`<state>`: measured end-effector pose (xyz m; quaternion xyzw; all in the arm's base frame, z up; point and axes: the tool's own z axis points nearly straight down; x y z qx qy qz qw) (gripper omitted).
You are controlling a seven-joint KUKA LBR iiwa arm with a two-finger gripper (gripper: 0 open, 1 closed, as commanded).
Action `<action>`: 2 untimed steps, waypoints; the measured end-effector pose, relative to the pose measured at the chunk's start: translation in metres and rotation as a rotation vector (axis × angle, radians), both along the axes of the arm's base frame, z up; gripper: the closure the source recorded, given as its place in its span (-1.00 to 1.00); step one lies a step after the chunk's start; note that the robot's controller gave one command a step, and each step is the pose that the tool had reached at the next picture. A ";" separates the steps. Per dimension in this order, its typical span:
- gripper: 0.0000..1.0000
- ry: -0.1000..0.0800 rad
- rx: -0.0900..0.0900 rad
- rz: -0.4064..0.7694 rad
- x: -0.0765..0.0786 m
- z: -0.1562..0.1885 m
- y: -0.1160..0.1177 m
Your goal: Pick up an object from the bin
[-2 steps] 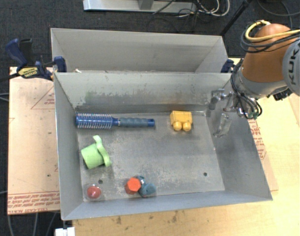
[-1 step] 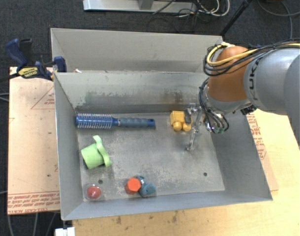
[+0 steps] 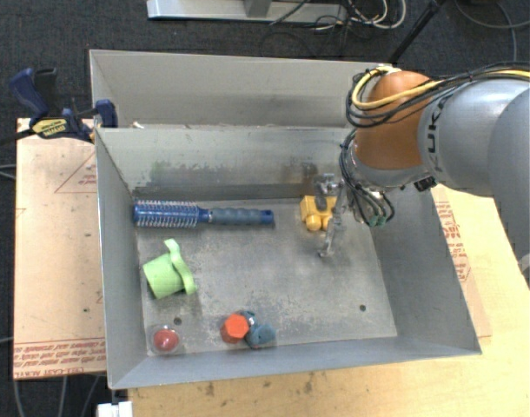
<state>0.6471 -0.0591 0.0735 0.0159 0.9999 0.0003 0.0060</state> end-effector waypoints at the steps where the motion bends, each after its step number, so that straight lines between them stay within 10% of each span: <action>1: -1.00 0.007 -0.005 0.063 -0.024 0.020 -0.100; 2: -1.00 0.009 0.005 -0.143 -0.010 0.013 -0.014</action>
Offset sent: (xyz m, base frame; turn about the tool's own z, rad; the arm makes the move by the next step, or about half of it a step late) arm -0.0237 -0.0938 0.0189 -0.0725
